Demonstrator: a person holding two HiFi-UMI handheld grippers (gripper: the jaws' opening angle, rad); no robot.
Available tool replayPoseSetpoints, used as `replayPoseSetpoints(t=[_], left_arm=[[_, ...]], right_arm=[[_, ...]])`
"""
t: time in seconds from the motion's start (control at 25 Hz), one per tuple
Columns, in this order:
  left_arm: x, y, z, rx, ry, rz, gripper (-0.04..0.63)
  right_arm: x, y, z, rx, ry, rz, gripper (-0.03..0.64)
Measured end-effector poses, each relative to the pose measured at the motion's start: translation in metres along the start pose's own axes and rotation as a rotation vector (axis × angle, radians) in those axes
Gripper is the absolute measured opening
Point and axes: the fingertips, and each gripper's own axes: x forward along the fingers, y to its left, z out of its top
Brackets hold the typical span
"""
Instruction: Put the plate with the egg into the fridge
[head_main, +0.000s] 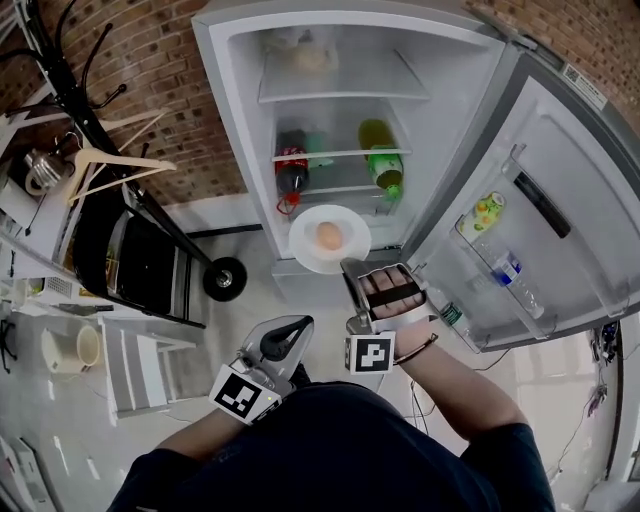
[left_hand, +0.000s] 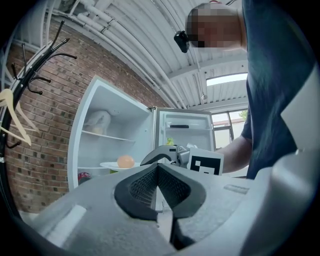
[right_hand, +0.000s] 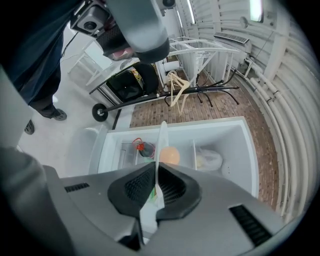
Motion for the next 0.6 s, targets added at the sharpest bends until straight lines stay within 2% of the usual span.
replayPoseSetpoints(t=[0.24, 0.6], left_arm=[[0.020, 0.054, 0.002, -0.001, -0.017, -0.030, 0.005], [0.043, 0.142, 0.012, 0.005, -0.028, -0.132, 0.005]], right_arm=[[0.053, -0.007, -0.005, 0.002, 0.047, 0.017, 0.022], [0.140, -0.025, -0.008, 0.022, 0.157, 0.037, 0.021]])
